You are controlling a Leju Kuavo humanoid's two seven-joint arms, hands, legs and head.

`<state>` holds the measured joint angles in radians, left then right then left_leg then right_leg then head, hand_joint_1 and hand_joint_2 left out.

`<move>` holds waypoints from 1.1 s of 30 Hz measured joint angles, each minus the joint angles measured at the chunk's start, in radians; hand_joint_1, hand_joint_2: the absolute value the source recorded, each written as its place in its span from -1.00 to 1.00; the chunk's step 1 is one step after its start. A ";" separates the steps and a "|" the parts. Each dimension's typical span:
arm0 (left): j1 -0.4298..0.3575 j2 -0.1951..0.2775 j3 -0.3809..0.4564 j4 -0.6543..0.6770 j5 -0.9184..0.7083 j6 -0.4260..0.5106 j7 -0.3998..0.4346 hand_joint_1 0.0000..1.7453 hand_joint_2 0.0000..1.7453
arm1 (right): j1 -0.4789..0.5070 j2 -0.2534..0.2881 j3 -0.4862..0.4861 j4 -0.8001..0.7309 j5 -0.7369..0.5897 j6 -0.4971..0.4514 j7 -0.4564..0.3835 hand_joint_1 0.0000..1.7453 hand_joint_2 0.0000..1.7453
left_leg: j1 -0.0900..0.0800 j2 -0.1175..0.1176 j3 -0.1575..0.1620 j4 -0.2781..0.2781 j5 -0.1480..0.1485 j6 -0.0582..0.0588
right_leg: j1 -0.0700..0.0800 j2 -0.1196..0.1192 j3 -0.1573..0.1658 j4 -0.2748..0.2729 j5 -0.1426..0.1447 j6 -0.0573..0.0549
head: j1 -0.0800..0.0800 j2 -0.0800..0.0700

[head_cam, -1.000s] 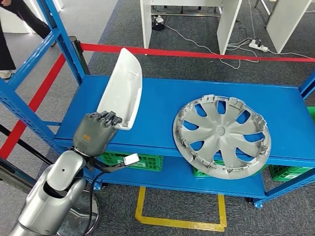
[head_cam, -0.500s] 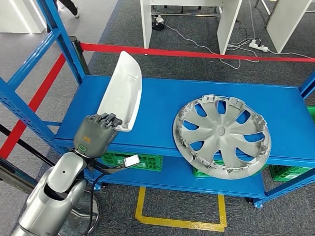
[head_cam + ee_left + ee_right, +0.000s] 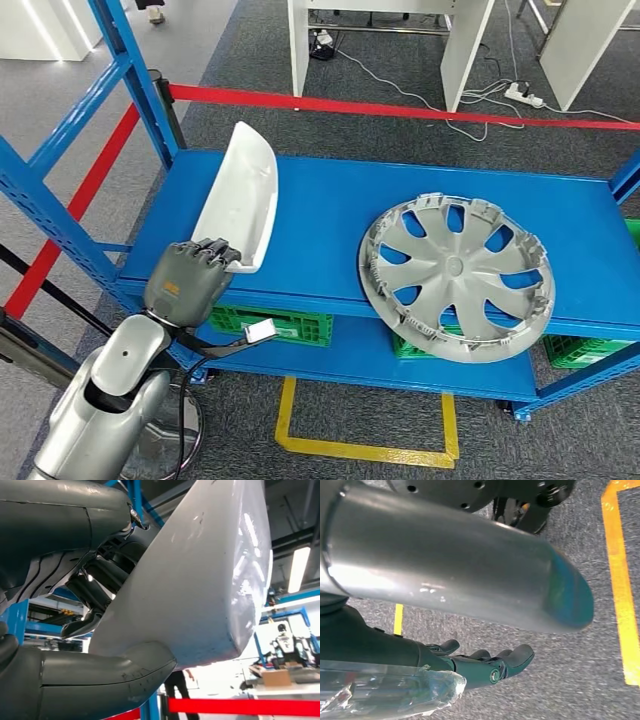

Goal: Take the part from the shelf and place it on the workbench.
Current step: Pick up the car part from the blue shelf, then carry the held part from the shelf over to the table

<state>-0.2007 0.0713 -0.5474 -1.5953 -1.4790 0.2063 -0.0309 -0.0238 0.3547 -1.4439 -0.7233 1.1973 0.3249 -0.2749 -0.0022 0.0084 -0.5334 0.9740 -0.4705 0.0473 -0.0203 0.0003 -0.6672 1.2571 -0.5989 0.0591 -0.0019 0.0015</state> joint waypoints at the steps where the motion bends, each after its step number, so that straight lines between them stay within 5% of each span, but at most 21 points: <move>1: 0.002 0.000 0.001 0.000 0.000 -0.002 0.000 1.00 1.00 | 0.000 0.000 -0.002 0.000 0.001 0.000 0.001 -1.00 -1.00 | 0.001 0.000 0.000 0.003 -0.001 -0.002 | -0.003 -0.001 0.019 -0.039 0.033 0.003 | 0.000 0.000; 3: 0.004 0.000 0.004 0.000 0.000 -0.006 0.000 1.00 1.00 | -0.002 0.000 -0.003 0.000 0.003 0.001 0.001 -1.00 -1.00 | 0.003 0.000 -0.004 0.013 -0.006 -0.013 | -0.007 -0.002 0.085 -0.164 0.092 0.008 | 0.001 0.000; 5: 0.004 0.000 0.008 0.000 0.000 -0.008 0.000 1.00 1.00 | -0.005 0.000 -0.003 -0.001 0.003 0.002 0.002 -1.00 -1.00 | 0.000 -0.001 -0.012 0.027 -0.009 -0.026 | -0.006 0.000 0.120 -0.229 0.105 0.002 | 0.004 0.000; 9: 0.006 0.001 0.014 0.000 0.000 -0.009 0.000 1.00 1.00 | -0.008 0.000 -0.003 -0.002 0.004 0.003 0.002 -1.00 -1.00 | 0.000 -0.003 -0.033 0.051 -0.023 -0.045 | -0.007 0.005 0.108 -0.235 0.104 -0.030 | 0.002 0.000; 14: 0.010 0.003 0.017 0.001 0.000 -0.010 0.003 1.00 1.00 | -0.008 0.000 -0.006 -0.002 0.004 0.004 0.002 -1.00 -1.00 | 0.007 -0.004 -0.119 0.300 -0.181 -0.060 | -0.002 0.001 0.071 -0.235 0.130 -0.057 | -0.006 0.000; 16: 0.012 0.003 0.017 0.001 0.000 -0.010 0.004 1.00 1.00 | -0.009 0.000 -0.009 -0.002 0.004 0.004 0.002 -1.00 -1.00 | 0.007 -0.004 -0.093 0.286 -0.158 -0.054 | 0.003 0.001 0.058 -0.235 0.142 -0.057 | -0.006 0.000; 19: 0.012 0.004 0.022 0.000 0.000 -0.009 0.004 1.00 1.00 | -0.010 0.001 -0.010 -0.002 0.007 0.007 0.002 -1.00 -1.00 | 0.002 -0.005 0.030 0.087 -0.086 -0.033 | 0.008 0.003 0.044 -0.235 0.159 -0.051 | -0.005 0.000; 21: 0.015 0.004 0.029 0.000 0.000 -0.008 0.004 1.00 1.00 | -0.010 0.002 -0.011 -0.002 0.010 0.008 0.002 -1.00 -1.00 | -0.004 -0.006 0.064 0.018 -0.077 -0.029 | 0.008 0.002 0.039 -0.237 0.173 -0.040 | -0.005 0.000; 23: 0.020 0.005 0.038 0.000 0.000 -0.008 0.003 1.00 1.00 | -0.009 0.002 -0.013 -0.002 0.016 0.007 -0.001 -1.00 -1.00 | -0.007 -0.007 0.058 0.011 -0.064 -0.027 | 0.006 0.003 0.036 -0.242 0.190 -0.026 | -0.005 0.000; 25: 0.024 0.006 0.046 0.000 0.000 -0.008 0.002 1.00 1.00 | -0.008 0.002 -0.015 -0.003 0.023 0.005 -0.007 -1.00 -1.00 | -0.004 -0.003 0.043 0.003 -0.042 -0.017 | 0.004 0.003 0.022 -0.225 0.164 -0.016 | -0.003 0.000; 28: 0.032 0.005 0.057 0.000 0.000 -0.009 0.000 1.00 1.00 | -0.008 0.002 -0.015 -0.004 0.029 0.002 -0.012 -1.00 -1.00 | -0.003 0.000 0.004 0.000 -0.007 -0.004 | 0.003 0.002 -0.028 -0.068 0.024 -0.010 | 0.004 0.000; 29: 0.036 0.005 0.062 0.000 0.000 -0.010 -0.001 1.00 1.00 | -0.008 0.002 -0.015 -0.004 0.029 0.004 -0.012 -1.00 -1.00 | -0.005 0.001 -0.011 0.001 0.004 -0.003 | 0.002 0.002 -0.037 -0.010 -0.003 -0.009 | 0.005 0.000; 31: 0.043 0.002 0.076 0.000 0.000 -0.013 -0.007 1.00 1.00 | -0.009 0.002 -0.015 -0.004 0.023 0.010 -0.013 -1.00 -1.00 | -0.008 0.001 -0.041 0.003 0.025 -0.004 | 0.003 0.001 -0.017 0.026 0.013 -0.009 | 0.005 0.000; 33: 0.049 -0.003 0.093 0.000 0.000 -0.018 -0.013 1.00 1.00 | -0.011 0.002 -0.017 -0.003 0.015 0.007 -0.015 -1.00 -1.00 | -0.010 0.001 -0.066 0.007 0.043 -0.008 | 0.006 0.001 0.072 -0.072 0.064 -0.016 | 0.005 0.000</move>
<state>-0.1518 0.0680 -0.4544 -1.5957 -1.4786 0.1884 -0.0437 -0.0345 0.3562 -1.4604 -0.7263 1.2123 0.3320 -0.2903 -0.0122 0.0096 -0.5997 0.9814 -0.4274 0.0396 -0.0144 0.0017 -0.5957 1.1853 -0.5353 0.0433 0.0030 0.0015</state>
